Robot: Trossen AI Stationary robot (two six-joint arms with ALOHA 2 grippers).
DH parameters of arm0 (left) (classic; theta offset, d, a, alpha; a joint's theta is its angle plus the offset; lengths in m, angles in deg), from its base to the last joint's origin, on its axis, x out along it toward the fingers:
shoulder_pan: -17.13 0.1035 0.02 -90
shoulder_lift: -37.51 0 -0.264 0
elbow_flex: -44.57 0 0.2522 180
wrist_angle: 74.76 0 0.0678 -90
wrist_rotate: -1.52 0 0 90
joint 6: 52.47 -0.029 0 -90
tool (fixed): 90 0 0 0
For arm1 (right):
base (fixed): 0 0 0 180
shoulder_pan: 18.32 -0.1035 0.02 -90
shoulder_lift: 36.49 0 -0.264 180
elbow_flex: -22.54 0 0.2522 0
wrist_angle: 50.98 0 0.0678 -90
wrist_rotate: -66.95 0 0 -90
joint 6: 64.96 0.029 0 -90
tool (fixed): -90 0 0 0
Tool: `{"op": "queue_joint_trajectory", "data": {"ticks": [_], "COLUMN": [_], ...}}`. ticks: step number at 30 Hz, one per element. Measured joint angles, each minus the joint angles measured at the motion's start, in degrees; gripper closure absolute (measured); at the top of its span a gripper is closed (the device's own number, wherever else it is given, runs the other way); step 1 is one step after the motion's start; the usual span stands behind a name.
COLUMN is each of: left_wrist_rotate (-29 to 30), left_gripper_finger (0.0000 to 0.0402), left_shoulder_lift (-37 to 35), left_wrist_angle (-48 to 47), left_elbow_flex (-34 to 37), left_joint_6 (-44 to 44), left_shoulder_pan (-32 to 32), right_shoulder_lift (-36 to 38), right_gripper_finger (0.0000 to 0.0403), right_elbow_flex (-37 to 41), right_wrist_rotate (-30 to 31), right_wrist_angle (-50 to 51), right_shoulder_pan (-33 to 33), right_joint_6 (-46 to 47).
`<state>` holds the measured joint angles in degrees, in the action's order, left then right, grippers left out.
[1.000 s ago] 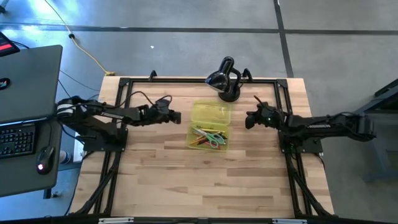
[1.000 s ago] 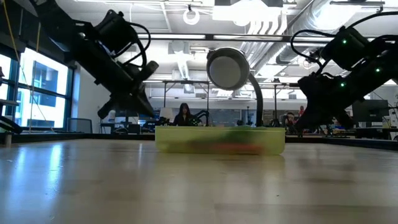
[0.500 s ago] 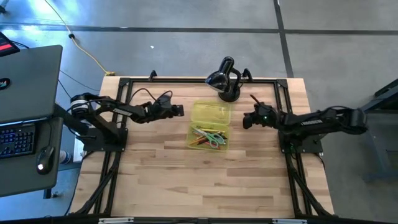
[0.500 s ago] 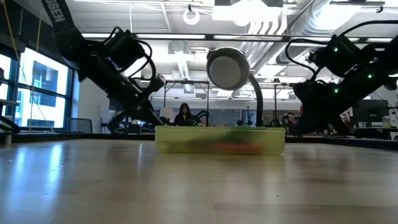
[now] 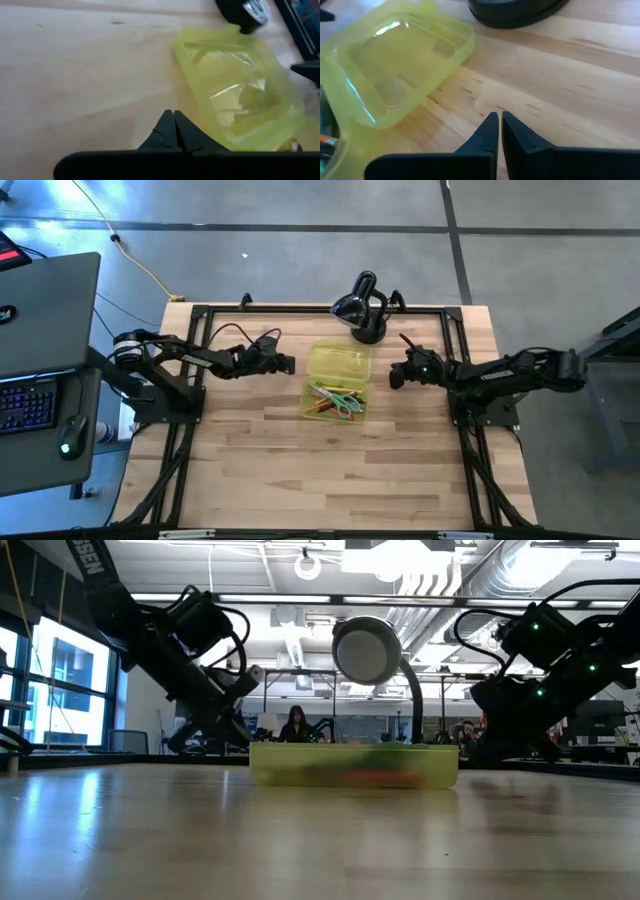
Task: Pick & place school supplies into a supply box
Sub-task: Close the yellow school supply box
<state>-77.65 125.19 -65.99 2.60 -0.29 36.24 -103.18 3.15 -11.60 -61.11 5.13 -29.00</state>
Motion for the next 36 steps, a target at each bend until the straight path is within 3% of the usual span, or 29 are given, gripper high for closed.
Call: {"op": "queue_joint_trajectory", "data": {"ticks": [8, 12, 15, 19, 24, 27, 32, 36], "left_wrist_rotate": [1.3, 8.0, 12.1, 19.6, 27.4, 27.8, 24.3, 23.2], "left_gripper_finger": [0.0361, 0.0380, 0.0391, 0.0369, 0.0384, 0.0391, 0.0370, 0.0389], "left_shoulder_lift": [0.0, 0.0, 0.0, 0.0, -0.1, -0.2, -0.3, -0.3], "left_wrist_angle": [0.0, 0.4, 0.5, 2.0, 3.2, 4.9, 4.1, 0.7], "left_elbow_flex": [0.0, 0.0, 0.0, 0.0, 0.0, 0.0, 0.0, 0.0], "left_joint_6": [4.8, 7.9, 9.7, 14.3, 15.0, 13.6, 13.7, 13.7], "left_shoulder_pan": [-3.5, -9.3, -12.6, -17.0, -20.8, -20.6, -18.6, -13.7], "right_shoulder_lift": [0.0, 0.0, 0.0, 0.0, 0.0, 0.0, 0.0, 0.0], "right_gripper_finger": [0.0403, 0.0403, 0.0403, 0.0402, 0.0402, 0.0402, 0.0402, 0.0402], "right_elbow_flex": [0.0, 0.0, 0.0, 0.0, 0.0, 0.0, 0.0, 0.0], "right_wrist_rotate": [-3.3, -5.7, 0.1, 6.3, 2.3, 3.0, 4.9, 8.4], "right_wrist_angle": [-1.1, -1.1, -1.3, -2.0, -2.8, -3.7, -6.1, -7.5], "right_shoulder_pan": [-1.9, -3.9, -4.9, -5.5, -5.6, -5.6, -5.5, -5.4], "right_joint_6": [-0.6, -3.2, -2.9, -2.4, -2.6, -0.8, 1.1, 3.7]}}
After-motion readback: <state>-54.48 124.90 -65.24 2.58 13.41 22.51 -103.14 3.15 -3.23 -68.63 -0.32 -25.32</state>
